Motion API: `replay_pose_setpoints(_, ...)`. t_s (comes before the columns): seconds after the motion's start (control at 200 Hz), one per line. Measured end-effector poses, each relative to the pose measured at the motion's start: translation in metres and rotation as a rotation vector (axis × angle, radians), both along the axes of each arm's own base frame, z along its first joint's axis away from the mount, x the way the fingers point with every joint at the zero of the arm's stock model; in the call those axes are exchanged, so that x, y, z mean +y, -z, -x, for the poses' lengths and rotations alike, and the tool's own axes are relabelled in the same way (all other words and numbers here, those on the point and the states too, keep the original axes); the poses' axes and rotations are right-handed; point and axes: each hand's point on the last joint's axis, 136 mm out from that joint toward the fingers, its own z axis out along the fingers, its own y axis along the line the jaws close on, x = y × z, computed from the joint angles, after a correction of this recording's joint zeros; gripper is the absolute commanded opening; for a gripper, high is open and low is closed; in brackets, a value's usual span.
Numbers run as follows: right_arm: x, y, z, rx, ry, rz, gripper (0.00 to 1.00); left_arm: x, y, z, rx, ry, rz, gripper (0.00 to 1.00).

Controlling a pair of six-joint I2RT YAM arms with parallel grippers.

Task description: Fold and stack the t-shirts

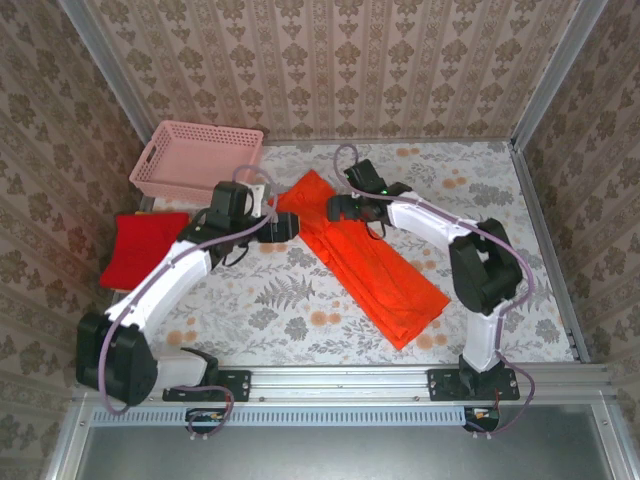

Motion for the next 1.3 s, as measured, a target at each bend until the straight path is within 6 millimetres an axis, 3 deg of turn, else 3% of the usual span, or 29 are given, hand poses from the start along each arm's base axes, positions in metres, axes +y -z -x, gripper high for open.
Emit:
replay_pose_setpoints(0.135,0.056,0.011,-0.017,0.023,-0.097,-0.075,0.92,0.017,0.001,0.018,-0.031,-0.057,-0.004,1.0)
replay_pose_setpoints(0.28,0.103,0.03,-0.023,0.077,-0.163,-0.163,0.9,0.026,-0.001,0.02,-0.052,-0.099,-0.012,1.0)
replay_pose_setpoints(0.385,0.119,0.049,-0.027,0.129,-0.159,-0.213,0.89,0.027,0.0,0.019,-0.054,-0.109,-0.02,1.0)
replay_pose_setpoints(0.49,0.116,0.063,-0.041,0.173,-0.104,-0.261,0.88,0.026,0.006,0.017,-0.039,-0.107,-0.028,1.0)
replay_pose_setpoints(0.625,0.089,0.057,-0.072,0.173,0.011,-0.319,0.88,0.023,0.018,0.014,-0.006,-0.1,-0.041,1.0)
replay_pose_setpoints(0.8,0.026,0.058,-0.11,0.173,0.177,-0.36,0.88,0.013,0.026,0.008,0.007,-0.069,-0.038,1.0)
replay_pose_setpoints(0.93,-0.022,0.059,-0.131,0.163,0.276,-0.363,0.87,-0.012,0.03,0.011,0.01,0.024,-0.048,1.0)
replay_pose_setpoints(1.125,-0.075,0.06,-0.142,0.153,0.361,-0.331,0.87,-0.075,0.03,0.019,-0.088,0.304,-0.098,1.0)
replay_pose_setpoints(1.3,-0.105,0.057,-0.125,0.166,0.354,-0.276,0.87,-0.15,0.038,0.034,-0.148,0.603,-0.107,0.98)
